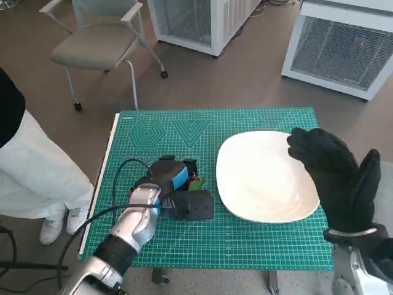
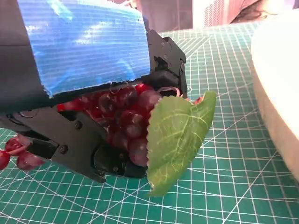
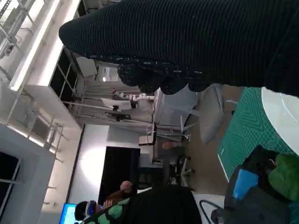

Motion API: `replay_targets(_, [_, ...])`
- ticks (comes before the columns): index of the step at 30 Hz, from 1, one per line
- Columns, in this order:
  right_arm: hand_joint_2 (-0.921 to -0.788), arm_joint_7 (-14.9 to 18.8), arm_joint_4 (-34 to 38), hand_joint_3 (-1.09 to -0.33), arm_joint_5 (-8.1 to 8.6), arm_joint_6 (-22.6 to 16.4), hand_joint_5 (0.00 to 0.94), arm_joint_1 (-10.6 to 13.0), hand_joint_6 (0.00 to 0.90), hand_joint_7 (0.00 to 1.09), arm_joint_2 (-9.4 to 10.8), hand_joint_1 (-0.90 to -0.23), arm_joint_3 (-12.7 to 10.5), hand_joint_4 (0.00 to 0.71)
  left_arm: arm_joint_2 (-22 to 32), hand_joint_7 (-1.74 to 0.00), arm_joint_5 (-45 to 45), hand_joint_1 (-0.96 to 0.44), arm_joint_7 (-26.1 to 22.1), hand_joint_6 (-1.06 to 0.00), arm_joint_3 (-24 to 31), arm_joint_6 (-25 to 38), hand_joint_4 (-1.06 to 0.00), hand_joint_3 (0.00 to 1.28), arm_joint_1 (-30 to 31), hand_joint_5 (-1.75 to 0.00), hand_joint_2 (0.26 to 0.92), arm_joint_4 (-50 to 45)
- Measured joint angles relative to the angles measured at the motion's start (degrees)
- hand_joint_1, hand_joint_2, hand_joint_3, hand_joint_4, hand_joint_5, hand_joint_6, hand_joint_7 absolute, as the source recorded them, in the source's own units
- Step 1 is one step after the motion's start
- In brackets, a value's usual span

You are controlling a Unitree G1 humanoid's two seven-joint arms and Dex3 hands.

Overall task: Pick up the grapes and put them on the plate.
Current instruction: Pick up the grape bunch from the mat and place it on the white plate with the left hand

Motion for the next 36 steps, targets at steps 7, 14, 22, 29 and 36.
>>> replay_targets(7, [-0.921, 0.0, 0.4, -0.609, -0.02, -0.1, 0.808, -0.1, 0.223, 0.98, 0.0, -0.359, 0.0, 0.415, 1.4, -1.43, -0.2, 0.0, -1.1, -0.4, 1.3, 0.4, -0.39, 0.32, 1.2, -1.47, 0.909, -5.2])
replay_targets(14, [-0.921, 0.0, 0.6, -0.609, -0.03, -0.3, 0.808, -0.2, 0.223, 0.98, 0.0, -0.358, 0.0, 0.416, 3.3, -1.44, -0.3, 0.0, -1.8, -0.42, 3.2, 1.1, -0.41, 0.43, 2.1, -1.47, 0.841, -12.0])
replay_targets(22, [-0.921, 0.1, 1.1, -0.609, -0.02, -0.8, 0.807, -0.7, 0.224, 0.98, 0.0, -0.358, 0.0, 0.416, 4.7, -1.07, -0.7, 0.01, -2.6, -0.67, 6.3, 2.4, -0.54, 0.63, 3.6, -1.57, 0.645, -22.9])
replay_targets(29, [-0.921, 0.2, 1.7, -0.609, -0.02, -1.0, 0.804, -1.5, 0.226, 0.98, 0.0, -0.354, 0.0, 0.418, 4.9, -1.04, -1.3, 0.0, -3.4, -0.67, 9.3, 3.1, -0.74, 0.15, 4.4, -1.21, 0.858, -32.4])
replay_targets(36, [-0.921, 0.3, 1.8, -0.608, -0.02, -1.2, 0.802, -1.8, 0.228, 0.97, 0.0, -0.354, 0.0, 0.42, 4.9, -1.03, -1.9, 0.0, -3.4, -0.68, 12.0, 2.9, -0.8, 0.03, 4.5, -1.12, 0.902, -38.3])
